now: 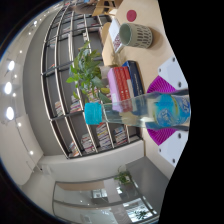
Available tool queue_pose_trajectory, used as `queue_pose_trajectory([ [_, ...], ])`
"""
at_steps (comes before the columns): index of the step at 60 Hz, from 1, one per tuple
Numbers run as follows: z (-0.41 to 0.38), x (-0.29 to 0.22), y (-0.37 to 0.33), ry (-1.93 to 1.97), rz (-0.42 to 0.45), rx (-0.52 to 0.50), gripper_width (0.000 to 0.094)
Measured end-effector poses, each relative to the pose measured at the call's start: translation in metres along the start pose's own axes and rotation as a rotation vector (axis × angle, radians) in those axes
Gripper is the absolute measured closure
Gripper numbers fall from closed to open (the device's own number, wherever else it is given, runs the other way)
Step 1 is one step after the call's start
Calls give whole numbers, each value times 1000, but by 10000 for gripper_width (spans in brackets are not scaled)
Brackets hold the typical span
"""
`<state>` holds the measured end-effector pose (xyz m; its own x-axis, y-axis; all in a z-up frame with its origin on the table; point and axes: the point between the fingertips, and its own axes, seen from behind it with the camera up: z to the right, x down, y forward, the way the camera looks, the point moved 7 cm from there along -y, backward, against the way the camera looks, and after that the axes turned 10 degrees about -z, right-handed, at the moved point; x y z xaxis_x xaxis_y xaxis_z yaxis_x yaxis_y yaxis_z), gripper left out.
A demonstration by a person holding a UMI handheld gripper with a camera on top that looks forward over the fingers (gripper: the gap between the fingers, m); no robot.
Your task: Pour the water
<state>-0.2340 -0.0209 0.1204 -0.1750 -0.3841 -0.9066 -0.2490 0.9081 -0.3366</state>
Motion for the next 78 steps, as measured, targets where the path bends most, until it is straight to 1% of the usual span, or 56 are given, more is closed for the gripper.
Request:
queue_pose_trajectory([
  [4, 6, -12, 3, 84, -14, -5, 530],
  [14, 34, -53, 12, 390, -24, -86, 531],
  [17, 43, -64, 13, 528, -36, -131, 530],
  [20, 53, -80, 12, 662, -10, -182, 532],
  [24, 66, -95, 14, 866, -9, -238, 531],
  [30, 85, -104, 22, 1125, -13, -302, 531],
  [35, 96, -108, 21, 1308, -19, -314, 530],
  [39, 104, -112, 25, 1455, -4, -351, 531],
  [41, 107, -117, 17, 1533, -2, -355, 531],
  [50, 122, -125, 21, 1832, 12, -402, 524],
  [55, 132, -126, 19, 1967, 46, -421, 524],
  [59, 141, -127, 8, 2048, 48, -441, 526],
  [60, 140, -127, 20, 2059, 52, -438, 526],
  [67, 148, -124, 4, 2075, 43, -428, 525],
  [68, 145, -124, 19, 2069, 39, -428, 525],
  [75, 149, -134, 12, 1947, -1, -412, 523],
  [76, 145, -134, -7, 1918, -4, -412, 522],
  [77, 141, -133, 10, 1877, -15, -410, 523],
  [78, 140, -136, 8, 1833, -22, -404, 522],
])
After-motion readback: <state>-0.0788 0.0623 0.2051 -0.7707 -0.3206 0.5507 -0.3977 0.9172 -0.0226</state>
